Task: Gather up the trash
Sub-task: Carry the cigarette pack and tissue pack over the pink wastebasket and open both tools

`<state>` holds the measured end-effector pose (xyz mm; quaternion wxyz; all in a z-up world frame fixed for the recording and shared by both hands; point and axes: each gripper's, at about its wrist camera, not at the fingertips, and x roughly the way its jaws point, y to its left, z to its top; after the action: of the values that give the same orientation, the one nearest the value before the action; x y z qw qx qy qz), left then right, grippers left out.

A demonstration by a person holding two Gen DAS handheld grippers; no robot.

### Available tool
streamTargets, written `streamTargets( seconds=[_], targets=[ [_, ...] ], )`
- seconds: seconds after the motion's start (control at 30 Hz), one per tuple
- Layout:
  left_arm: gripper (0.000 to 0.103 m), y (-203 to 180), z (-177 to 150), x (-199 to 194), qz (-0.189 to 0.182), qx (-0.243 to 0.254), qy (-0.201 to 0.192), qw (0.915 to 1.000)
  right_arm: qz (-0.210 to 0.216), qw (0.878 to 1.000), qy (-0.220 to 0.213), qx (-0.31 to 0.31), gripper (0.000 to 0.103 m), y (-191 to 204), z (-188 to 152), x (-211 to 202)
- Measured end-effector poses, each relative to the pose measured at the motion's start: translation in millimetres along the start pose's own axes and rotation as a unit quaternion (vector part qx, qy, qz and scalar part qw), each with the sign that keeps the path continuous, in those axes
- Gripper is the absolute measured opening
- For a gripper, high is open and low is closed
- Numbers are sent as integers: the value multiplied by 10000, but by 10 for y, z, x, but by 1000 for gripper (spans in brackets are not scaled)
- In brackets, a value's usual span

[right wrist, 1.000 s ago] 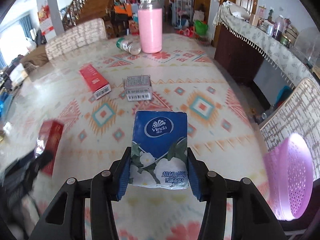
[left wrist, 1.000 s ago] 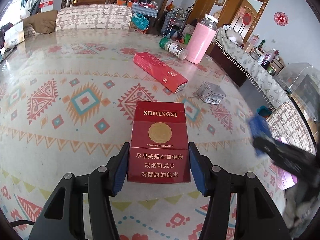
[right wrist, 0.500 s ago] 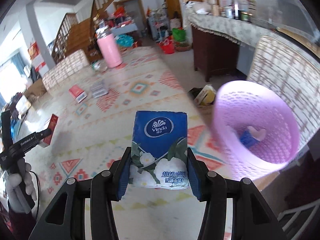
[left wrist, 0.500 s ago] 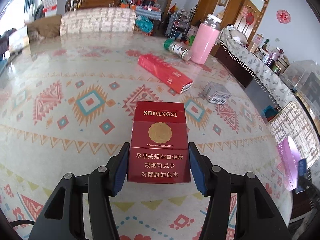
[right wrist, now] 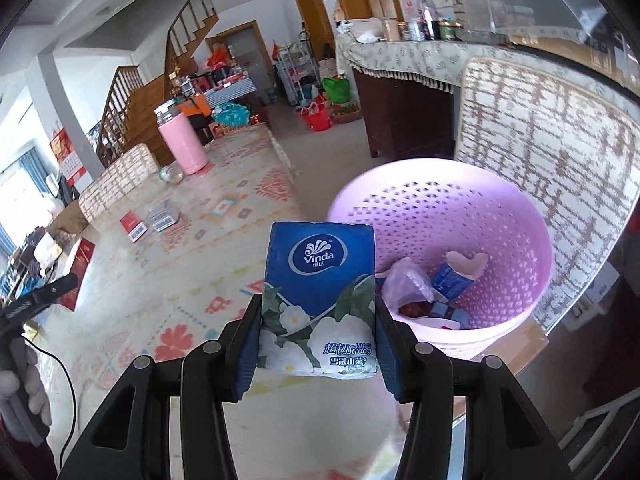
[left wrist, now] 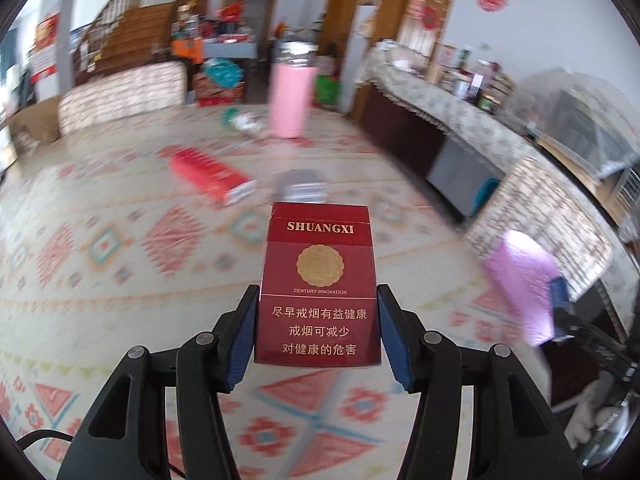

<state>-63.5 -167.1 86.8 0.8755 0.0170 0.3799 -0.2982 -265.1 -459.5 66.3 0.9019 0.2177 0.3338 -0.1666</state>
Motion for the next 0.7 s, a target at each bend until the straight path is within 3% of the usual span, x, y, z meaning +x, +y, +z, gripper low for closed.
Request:
streamTargets(
  seconds=[0.2,0.43,0.7],
  targets=[
    [55,-751,153,201,-677,493,205,9963,-148,9995,-141,232,55,-421,70,-69],
    [55,-1714,344,582,-1515,879,538,9831,-395,9982,-261,369,55,-860,296,-25],
    [56,-2484,451,999,-1888,1203,791,9714,-412,9981,-199,412,55,-1118,489,141]
  ],
)
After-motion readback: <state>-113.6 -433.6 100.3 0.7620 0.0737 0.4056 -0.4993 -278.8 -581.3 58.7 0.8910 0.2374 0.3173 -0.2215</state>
